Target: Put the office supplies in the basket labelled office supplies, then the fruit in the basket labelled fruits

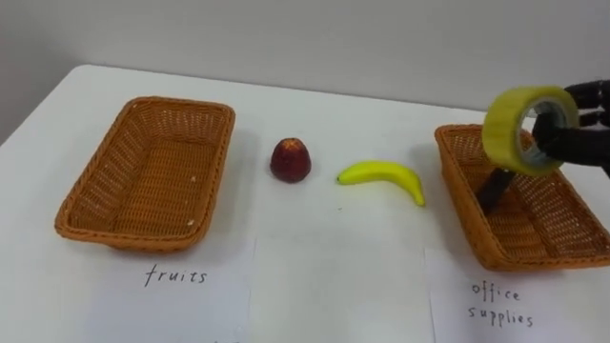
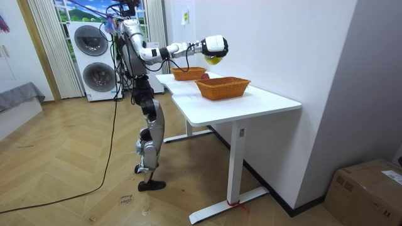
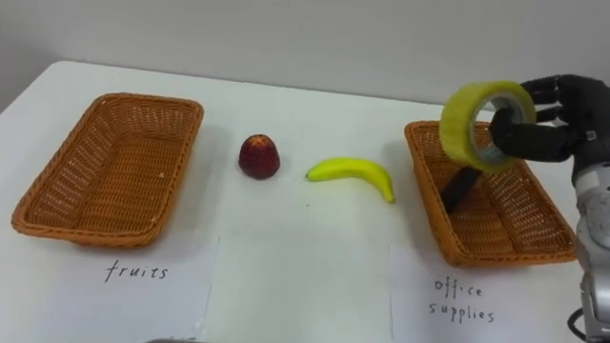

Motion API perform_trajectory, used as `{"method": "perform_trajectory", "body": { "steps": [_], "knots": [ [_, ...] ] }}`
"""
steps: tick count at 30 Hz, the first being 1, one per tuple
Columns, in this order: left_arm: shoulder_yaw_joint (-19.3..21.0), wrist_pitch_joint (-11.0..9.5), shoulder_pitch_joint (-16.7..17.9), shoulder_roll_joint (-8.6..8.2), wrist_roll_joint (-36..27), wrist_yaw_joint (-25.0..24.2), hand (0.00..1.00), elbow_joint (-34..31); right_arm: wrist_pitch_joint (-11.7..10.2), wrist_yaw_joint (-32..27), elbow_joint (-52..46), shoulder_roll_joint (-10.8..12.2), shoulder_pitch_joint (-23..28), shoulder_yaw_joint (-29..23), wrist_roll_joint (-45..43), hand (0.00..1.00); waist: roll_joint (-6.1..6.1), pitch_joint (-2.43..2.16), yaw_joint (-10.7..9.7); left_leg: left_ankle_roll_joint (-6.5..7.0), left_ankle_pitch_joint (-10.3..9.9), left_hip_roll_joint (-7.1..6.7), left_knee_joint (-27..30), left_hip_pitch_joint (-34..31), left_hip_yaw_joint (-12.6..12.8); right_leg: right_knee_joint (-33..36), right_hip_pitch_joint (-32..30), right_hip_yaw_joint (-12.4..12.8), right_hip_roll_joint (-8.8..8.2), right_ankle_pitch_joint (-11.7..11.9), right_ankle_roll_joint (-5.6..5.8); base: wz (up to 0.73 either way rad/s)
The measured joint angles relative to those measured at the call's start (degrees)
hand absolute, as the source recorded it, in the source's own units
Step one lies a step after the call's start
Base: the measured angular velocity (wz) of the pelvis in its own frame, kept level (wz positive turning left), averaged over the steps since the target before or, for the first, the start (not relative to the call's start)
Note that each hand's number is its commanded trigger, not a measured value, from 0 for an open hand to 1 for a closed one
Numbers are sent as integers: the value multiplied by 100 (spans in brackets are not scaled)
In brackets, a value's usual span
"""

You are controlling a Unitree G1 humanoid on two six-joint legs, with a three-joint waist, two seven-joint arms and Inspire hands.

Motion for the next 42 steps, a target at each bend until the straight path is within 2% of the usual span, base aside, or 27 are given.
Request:
{"method": "perform_trajectory", "body": {
  "steps": [7, 14, 18, 19, 20, 21, 22, 24, 28, 31, 32, 33, 42],
  "knots": [
    [-2, -3, -6, -1, 0, -3, 0, -17, 1, 28, 285, -5, 0, 58, -5, 100, -43, 8, 14, -12, -7, 13, -37, -14, 149, 69, -107, 137, 33, 18, -31, -11],
    [-7, -3, 14, -1, -231, -1, 0, 10, 0, 58, 553, -5, 0, 58, -232, 100, -91, 13, -6, -12, -8, 9, -17, -29, 170, 72, -132, 155, 31, 18, -30, -2],
    [-5, -4, 15, 0, -242, -1, 0, 9, 0, 85, 565, -6, 0, 58, -524, 100, -56, 5, -10, -15, -10, 19, -21, -35, 169, 78, -150, 147, 34, 18, -30, 0],
    [-5, -4, 12, 0, -250, -1, 0, 9, 0, 86, 565, -5, 0, 58, -552, 96, -48, 1, -9, -15, -9, 20, -23, -31, 169, 81, -155, 148, 35, 18, -30, 0],
    [-5, -5, 6, 0, -295, 0, 0, 12, 0, 86, 564, -6, 0, 58, -586, 87, -34, -6, -6, -16, -9, 20, -23, -22, 169, 84, -162, 148, 36, 18, -30, 0],
    [-5, -10, 0, 0, -347, 3, 0, 25, -1, 86, 565, -5, 0, 58, -633, 69, -19, -3, -5, -17, -8, 20, -23, -16, 170, 86, -164, 148, 37, 18, -30, 0],
    [-5, -14, -2, 0, -351, 3, 0, 35, -1, 86, 565, -5, 0, 58, -649, 61, -14, -3, -4, -17, -8, 20, -23, -13, 170, 86, -166, 148, 36, 18, -30, 0],
    [-4, -19, -16, 6, -403, 4, 0, 92, -1, 86, 565, -5, 0, 59, -674, 53, -4, -3, -5, -17, -8, 23, -22, -14, 170, 86, -163, 148, 36, 18, -31, 0],
    [-4, -24, -34, 8, -535, 4, 0, 145, -5, 96, 564, -5, 0, 60, -674, 51, -11, -2, -4, -17, -9, 55, -24, -19, 171, 86, -165, 148, 35, 18, -31, 0],
    [-4, -35, -33, 12, -596, 4, 0, 144, -4, 135, 568, -5, 2, 60, -703, 12, -21, 1, -2, -18, -10, 57, -27, -25, 171, 84, -172, 145, 36, 18, -31, 0],
    [-3, -35, -32, 12, -623, 4, 0, 144, -5, 148, 567, -5, 3, 65, -688, 4, -18, 1, 13, -19, -10, 59, -26, -24, 178, 85, -178, 146, 38, 18, -31, 0],
    [-3, -35, -33, 14, -639, 4, 0, 144, -5, 161, 567, -5, 3, 68, -687, 0, -17, 0, 13, -19, -11, 65, -25, -21, 189, 85, -182, 146, 41, 19, -31, -3],
    [-3, -38, -59, 16, -670, 0, 0, 206, -66, 287, 567, -5, 39, 69, -692, 0, -19, -1, 40, -31, -16, 89, 8, -3, 277, 86, -212, 229, 69, 31, -51, -5]
  ]
}}
